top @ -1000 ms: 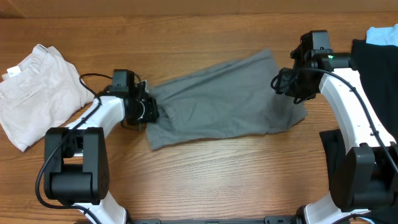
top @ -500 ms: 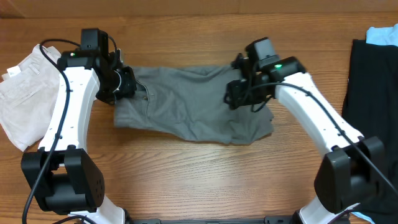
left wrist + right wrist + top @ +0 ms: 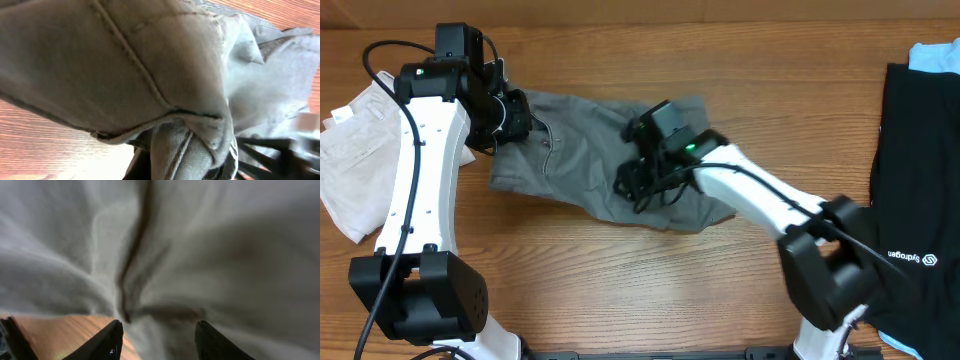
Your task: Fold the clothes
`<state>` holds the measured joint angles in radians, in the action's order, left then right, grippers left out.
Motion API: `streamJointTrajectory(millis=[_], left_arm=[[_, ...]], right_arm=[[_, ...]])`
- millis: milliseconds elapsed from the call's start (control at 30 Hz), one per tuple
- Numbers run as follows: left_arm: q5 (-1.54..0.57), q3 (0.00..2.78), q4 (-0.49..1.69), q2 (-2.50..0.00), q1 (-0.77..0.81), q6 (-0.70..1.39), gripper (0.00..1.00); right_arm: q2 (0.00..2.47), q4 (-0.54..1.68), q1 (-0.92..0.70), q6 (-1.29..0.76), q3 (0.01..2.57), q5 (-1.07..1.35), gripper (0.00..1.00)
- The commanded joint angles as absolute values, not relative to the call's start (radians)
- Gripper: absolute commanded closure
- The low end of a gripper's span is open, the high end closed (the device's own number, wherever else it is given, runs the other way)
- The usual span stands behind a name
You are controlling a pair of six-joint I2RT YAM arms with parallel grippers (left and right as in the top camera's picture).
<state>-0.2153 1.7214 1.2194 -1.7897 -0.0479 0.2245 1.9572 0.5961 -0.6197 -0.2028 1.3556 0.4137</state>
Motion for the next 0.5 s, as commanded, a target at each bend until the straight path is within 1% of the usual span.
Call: streamJointTrajectory(millis=[0, 100, 200, 267, 367, 467], left_arm=[[-0.264, 1.753, 1.229, -1.765, -0.056, 0.202, 0.96], [-0.289, 1.753, 1.248, -1.765, -0.056, 0.202, 0.96], [-0.389, 1.757, 1.244, -1.765, -0.056, 0.202, 0.96], [-0.450, 1.767, 1.237, -1.765, -0.056, 0.202, 0.96], [-0.548, 1.789, 1.230, -1.765, -0.056, 0.202, 0.96], [-0.566, 1.792, 1.227, -1.765, -0.056, 0.202, 0.95]], right_arm=[[2.046, 0.530, -0.640, -0.242, 1.346, 0.421, 0.49], [2.100, 0.456, -0.657, -0.244, 1.346, 0.434, 0.50], [2.104, 0.368, -0.681, -0.245, 1.346, 0.505, 0.49], [2.104, 0.320, -0.698, -0.289, 1.347, 0.515, 0.48], [2.104, 0.287, -0.719, -0.309, 1.347, 0.514, 0.46], [2.104, 0.298, -0.725, -0.312, 1.350, 0.492, 0.45]])
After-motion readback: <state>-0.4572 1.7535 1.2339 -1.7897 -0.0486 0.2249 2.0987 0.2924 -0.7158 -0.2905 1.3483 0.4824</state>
